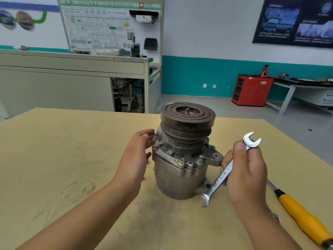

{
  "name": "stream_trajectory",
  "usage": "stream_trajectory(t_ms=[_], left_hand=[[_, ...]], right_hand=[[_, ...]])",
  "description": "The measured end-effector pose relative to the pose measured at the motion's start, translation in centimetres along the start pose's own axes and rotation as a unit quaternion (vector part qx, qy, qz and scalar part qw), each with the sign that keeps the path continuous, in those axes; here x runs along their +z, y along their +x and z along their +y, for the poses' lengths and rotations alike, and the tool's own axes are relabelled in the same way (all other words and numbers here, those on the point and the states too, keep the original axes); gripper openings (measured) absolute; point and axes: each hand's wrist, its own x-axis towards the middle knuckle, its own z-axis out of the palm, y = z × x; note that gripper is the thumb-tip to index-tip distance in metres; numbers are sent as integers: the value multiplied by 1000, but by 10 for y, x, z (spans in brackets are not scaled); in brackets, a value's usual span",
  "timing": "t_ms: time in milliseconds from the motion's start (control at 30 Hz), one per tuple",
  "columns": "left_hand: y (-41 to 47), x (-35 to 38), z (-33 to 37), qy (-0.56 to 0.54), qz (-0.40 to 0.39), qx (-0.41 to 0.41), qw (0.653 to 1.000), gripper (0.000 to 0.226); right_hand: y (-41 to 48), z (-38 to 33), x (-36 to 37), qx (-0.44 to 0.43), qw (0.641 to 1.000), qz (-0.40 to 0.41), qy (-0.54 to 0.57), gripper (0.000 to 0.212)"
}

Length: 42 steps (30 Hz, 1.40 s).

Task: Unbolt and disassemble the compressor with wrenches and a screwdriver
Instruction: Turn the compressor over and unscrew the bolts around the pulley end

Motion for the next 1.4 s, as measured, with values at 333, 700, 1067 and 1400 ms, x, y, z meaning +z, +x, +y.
stream_trajectory(t_ms=[333, 700, 1067, 1400], left_hand=[[-25, -25, -13, 262, -103, 103, 954, 110], [12, -25, -16, 345, -177, 131, 912, 98], [12, 1, -26, 351, -44, 107, 929, 119], [16, 3, -32, 390, -8, 110, 914, 117]], right_hand=[[1, 9, 9, -10, 998, -60, 24, 34], [3, 15, 8, -2, 991, -87, 100, 33], [12, 29, -1, 41, 992, -119, 4, 32], [34, 38, -24, 198, 969, -145, -4, 42]])
